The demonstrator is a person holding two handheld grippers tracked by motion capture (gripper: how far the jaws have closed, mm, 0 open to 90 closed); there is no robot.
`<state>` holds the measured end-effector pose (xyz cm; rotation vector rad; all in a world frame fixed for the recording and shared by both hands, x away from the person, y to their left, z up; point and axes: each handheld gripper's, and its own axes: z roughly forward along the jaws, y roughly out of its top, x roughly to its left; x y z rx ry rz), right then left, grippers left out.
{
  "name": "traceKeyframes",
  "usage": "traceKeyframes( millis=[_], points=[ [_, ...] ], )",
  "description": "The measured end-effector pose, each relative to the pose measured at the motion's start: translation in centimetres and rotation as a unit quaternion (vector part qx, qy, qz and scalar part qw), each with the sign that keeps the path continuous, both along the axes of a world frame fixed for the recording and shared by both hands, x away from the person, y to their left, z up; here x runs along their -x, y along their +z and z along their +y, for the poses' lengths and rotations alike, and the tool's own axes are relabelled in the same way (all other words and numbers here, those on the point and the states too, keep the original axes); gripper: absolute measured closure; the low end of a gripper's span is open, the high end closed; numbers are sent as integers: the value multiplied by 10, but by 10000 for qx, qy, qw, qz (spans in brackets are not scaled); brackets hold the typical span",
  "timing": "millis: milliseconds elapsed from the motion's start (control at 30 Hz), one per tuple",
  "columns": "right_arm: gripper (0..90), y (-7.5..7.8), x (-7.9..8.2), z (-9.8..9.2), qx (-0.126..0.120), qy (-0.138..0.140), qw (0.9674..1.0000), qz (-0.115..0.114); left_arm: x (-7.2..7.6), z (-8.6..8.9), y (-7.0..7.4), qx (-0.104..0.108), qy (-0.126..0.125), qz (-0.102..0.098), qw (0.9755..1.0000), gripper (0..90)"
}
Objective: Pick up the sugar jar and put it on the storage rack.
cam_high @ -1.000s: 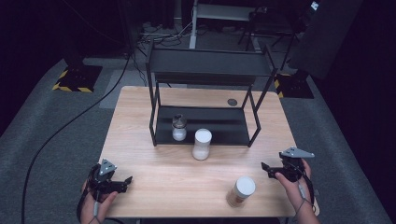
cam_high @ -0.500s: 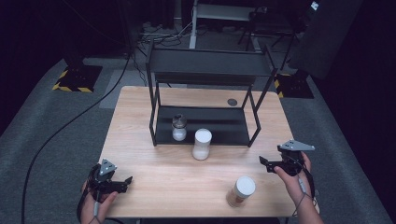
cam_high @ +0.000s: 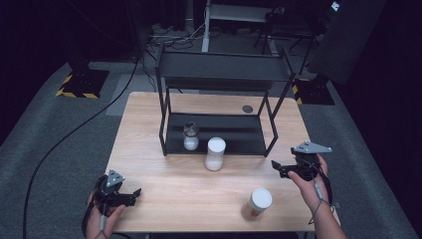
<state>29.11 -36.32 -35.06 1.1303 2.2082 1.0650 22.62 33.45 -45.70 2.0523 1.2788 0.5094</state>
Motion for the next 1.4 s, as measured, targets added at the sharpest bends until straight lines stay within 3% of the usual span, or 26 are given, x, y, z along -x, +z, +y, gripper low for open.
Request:
traceKeyframes(
  millis=[800, 1400],
  points=[
    [51, 25, -12, 30, -71, 331, 9994, -107, 0, 0, 0, -18, -24, 13, 10000, 36],
    [49, 34, -23, 56, -182, 582, 9980, -140, -1, -1, 1, -18, -31, 33, 10000, 26]
  ],
)
